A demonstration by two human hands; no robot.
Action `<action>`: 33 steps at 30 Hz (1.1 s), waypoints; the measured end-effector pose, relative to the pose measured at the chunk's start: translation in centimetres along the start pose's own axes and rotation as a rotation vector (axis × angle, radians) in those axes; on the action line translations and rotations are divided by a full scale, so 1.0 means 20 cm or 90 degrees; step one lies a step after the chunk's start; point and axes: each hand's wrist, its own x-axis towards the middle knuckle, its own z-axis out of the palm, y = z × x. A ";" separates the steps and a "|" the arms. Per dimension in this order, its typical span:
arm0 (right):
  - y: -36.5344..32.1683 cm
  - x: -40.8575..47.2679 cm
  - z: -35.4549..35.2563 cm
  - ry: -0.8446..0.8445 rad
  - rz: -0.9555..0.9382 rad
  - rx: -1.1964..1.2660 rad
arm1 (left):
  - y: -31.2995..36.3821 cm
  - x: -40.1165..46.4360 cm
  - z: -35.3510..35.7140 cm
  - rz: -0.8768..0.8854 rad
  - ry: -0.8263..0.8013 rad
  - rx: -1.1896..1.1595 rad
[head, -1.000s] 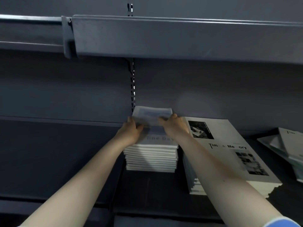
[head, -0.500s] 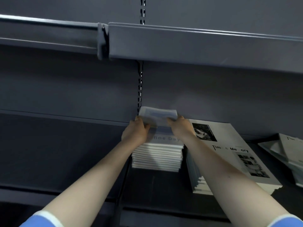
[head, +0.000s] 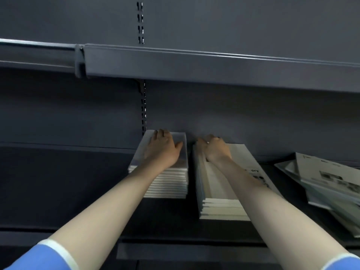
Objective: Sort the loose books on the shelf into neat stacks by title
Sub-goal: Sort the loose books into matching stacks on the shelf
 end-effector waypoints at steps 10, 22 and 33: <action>0.71 0.01 -0.50 -0.003 0.015 -0.150 | 0.75 -0.03 0.24 0.048 -0.003 -0.022; 1.57 0.06 -0.92 -0.026 0.072 -0.236 | 1.59 -0.11 0.71 0.069 -0.116 -0.071; 1.96 0.04 -1.03 -0.026 0.168 -0.201 | 1.82 -0.13 1.02 0.035 -0.239 -0.101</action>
